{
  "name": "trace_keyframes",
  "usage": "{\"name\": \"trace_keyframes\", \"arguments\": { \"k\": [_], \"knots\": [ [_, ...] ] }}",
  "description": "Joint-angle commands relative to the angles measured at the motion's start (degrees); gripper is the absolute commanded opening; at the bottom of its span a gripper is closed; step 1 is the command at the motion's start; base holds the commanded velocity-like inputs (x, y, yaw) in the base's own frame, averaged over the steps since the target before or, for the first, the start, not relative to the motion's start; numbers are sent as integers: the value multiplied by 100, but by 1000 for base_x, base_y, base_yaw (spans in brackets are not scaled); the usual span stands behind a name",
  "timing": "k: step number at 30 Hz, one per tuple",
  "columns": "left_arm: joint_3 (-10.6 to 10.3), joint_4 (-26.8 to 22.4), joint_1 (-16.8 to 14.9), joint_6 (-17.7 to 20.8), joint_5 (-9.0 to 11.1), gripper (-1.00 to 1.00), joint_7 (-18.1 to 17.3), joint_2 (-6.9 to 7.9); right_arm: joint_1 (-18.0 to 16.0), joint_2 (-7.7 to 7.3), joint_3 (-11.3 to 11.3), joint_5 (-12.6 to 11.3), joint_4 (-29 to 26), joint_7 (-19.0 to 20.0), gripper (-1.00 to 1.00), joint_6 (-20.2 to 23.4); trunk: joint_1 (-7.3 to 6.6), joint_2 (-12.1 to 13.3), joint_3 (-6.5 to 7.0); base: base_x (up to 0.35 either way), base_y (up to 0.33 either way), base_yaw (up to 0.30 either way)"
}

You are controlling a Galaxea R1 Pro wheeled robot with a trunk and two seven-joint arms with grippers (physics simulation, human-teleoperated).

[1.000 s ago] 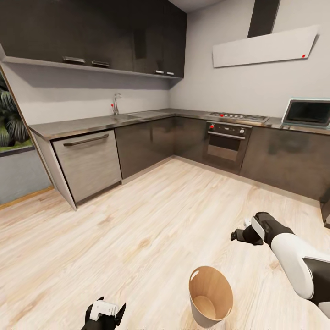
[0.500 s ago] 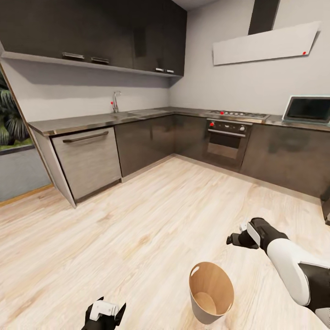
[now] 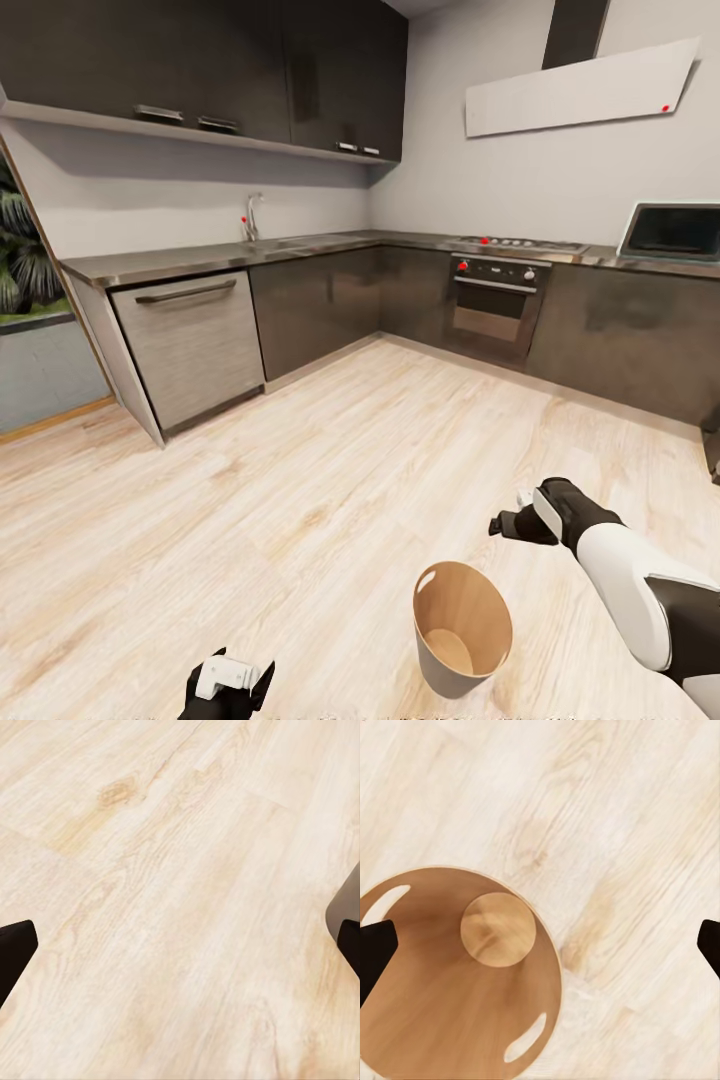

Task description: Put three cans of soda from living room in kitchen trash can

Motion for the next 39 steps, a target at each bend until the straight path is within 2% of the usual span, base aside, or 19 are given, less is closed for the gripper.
{"name": "trace_keyframes", "arguments": {
  "k": [1, 19, 28, 39],
  "knots": [
    [1, 0, 0, 0, 0, 100, 0, 0, 0, 1, 0, 1, 1, 0, 100, -24, 23, -42, -18, 0, 0, 0],
    [-1, 0, 0, 0, 0, 100, 0, 0, 74, -1, -9, 5, 3, 0, 100, -135, 418, -764, -342, 0, 0, 0],
    [-1, 0, 0, 0, 0, 100, 0, 0, 119, -9, -17, -10, 117, 0, 100, -490, 616, -1124, -503, 0, 0, 0],
    [-2, 0, 0, 0, 0, 100, 0, 0, 178, 1, -10, -12, 171, 0, 100, -561, 644, -1139, -747, 0, 0, 0]
  ]
}}
